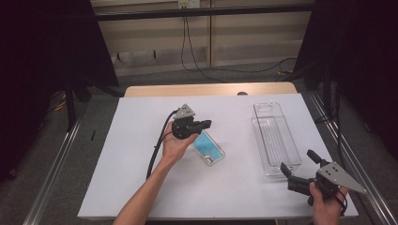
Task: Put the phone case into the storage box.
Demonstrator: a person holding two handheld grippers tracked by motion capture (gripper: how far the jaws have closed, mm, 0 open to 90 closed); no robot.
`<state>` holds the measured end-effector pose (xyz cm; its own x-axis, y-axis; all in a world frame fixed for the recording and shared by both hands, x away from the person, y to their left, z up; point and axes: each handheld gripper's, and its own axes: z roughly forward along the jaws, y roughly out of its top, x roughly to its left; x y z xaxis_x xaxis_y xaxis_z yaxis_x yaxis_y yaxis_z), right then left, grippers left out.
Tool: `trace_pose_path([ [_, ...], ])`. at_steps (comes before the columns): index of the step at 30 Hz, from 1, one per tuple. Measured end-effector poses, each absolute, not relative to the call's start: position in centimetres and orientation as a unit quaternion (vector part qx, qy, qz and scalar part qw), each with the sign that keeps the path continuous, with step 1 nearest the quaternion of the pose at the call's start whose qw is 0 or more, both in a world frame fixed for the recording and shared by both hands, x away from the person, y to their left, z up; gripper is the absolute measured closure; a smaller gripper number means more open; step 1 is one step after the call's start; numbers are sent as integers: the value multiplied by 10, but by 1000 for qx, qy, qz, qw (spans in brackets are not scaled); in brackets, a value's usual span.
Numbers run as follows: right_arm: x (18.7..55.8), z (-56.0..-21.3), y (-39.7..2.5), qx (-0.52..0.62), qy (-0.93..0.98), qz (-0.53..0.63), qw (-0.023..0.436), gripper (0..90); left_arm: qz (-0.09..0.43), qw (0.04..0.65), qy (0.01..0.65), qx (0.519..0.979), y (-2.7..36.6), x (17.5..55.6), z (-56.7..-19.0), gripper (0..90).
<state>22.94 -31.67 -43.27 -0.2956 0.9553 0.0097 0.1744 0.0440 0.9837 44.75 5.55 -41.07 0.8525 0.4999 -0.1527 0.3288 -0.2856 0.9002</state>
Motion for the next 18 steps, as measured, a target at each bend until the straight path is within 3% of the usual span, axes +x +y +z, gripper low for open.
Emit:
trace_pose_path([
  [18,229,-432,-318,458,616,518,378,0,45,455,274,846,44,464,-419,900],
])
